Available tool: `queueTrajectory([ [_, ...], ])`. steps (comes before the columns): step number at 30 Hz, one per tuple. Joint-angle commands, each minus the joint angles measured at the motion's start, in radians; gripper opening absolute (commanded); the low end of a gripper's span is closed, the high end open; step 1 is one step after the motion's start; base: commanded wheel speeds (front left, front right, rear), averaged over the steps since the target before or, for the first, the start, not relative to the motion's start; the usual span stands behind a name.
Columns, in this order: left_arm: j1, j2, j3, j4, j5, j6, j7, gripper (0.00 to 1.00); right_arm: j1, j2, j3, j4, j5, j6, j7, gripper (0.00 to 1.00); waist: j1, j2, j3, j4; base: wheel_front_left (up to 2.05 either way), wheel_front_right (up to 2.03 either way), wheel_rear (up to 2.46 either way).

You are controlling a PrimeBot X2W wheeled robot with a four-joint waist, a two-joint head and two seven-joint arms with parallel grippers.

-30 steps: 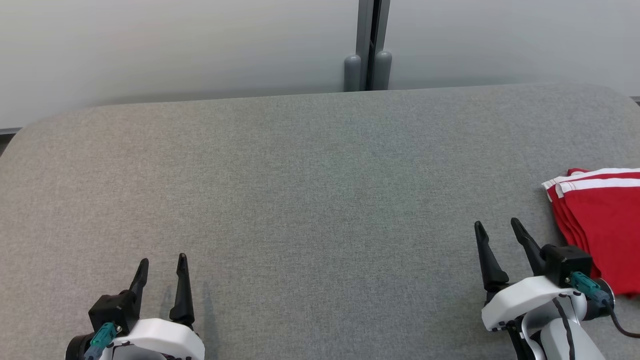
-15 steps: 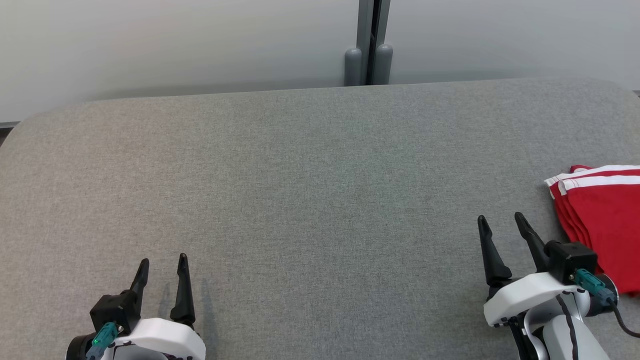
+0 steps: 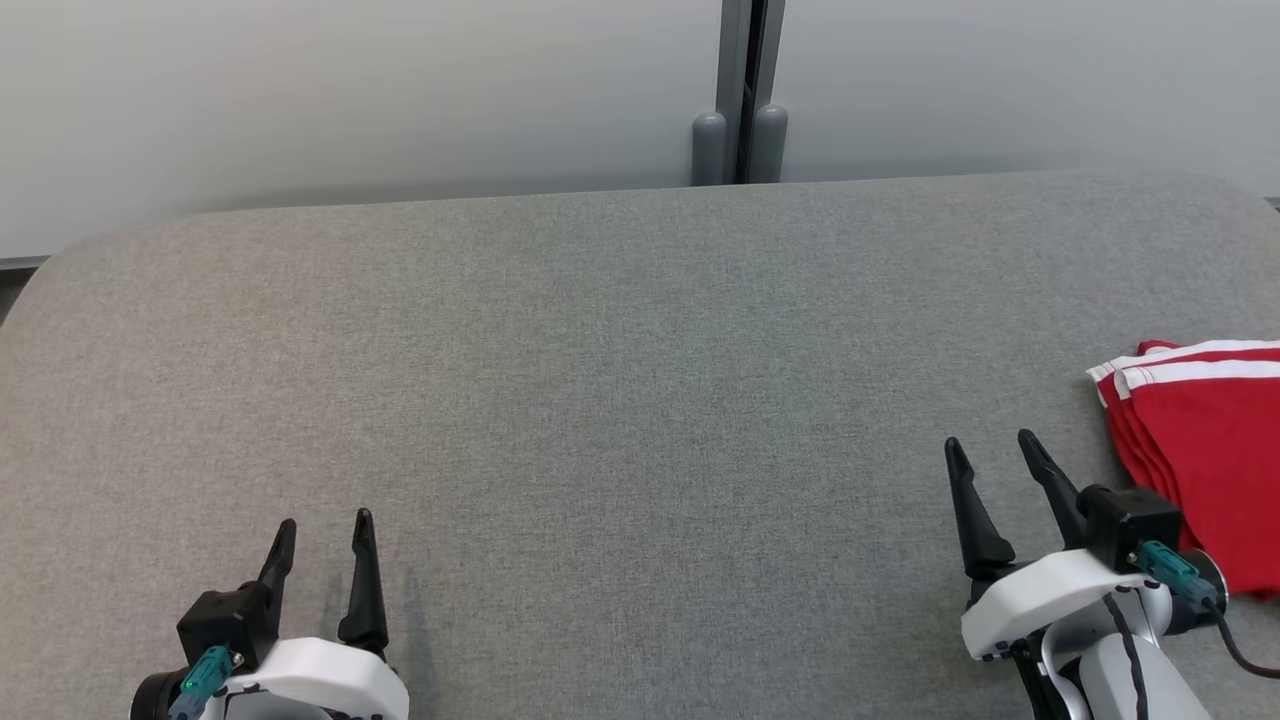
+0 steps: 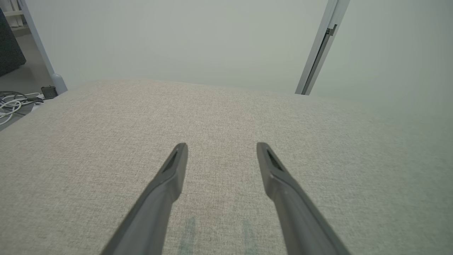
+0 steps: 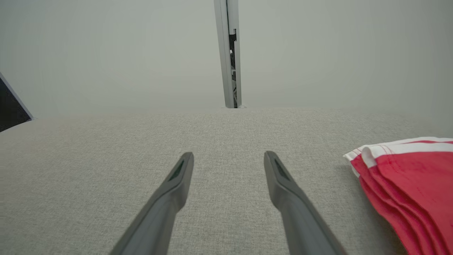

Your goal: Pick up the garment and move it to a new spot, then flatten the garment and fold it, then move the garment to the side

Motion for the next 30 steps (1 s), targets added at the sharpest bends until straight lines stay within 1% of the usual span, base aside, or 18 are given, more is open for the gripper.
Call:
queueTrajectory([
  [1,0.012,0.004,0.003,0.001,0.003,-0.005,-0.001,1.00,0.011,-0.006,-0.002,-0.001,-0.006,0.000,0.000,1.00,0.0000,0.0000,-0.001,0.000,0.00,0.00,0.00],
  [14,0.015,0.004,0.004,0.001,-0.003,-0.011,-0.001,1.00,0.014,-0.006,-0.007,0.007,-0.008,0.000,0.000,1.00,0.0000,0.0000,-0.010,-0.004,0.00,0.00,0.00],
  [18,0.015,0.004,0.001,0.000,-0.005,-0.009,-0.001,1.00,0.015,-0.006,-0.021,0.017,-0.002,0.000,0.000,1.00,0.0000,0.0000,-0.008,-0.005,0.00,0.00,0.00],
  [30,0.010,0.004,-0.005,0.005,-0.011,-0.002,-0.001,1.00,0.000,-0.006,-0.022,0.033,-0.006,0.000,0.000,1.00,0.0000,0.0000,0.000,-0.007,0.00,0.00,0.00],
])
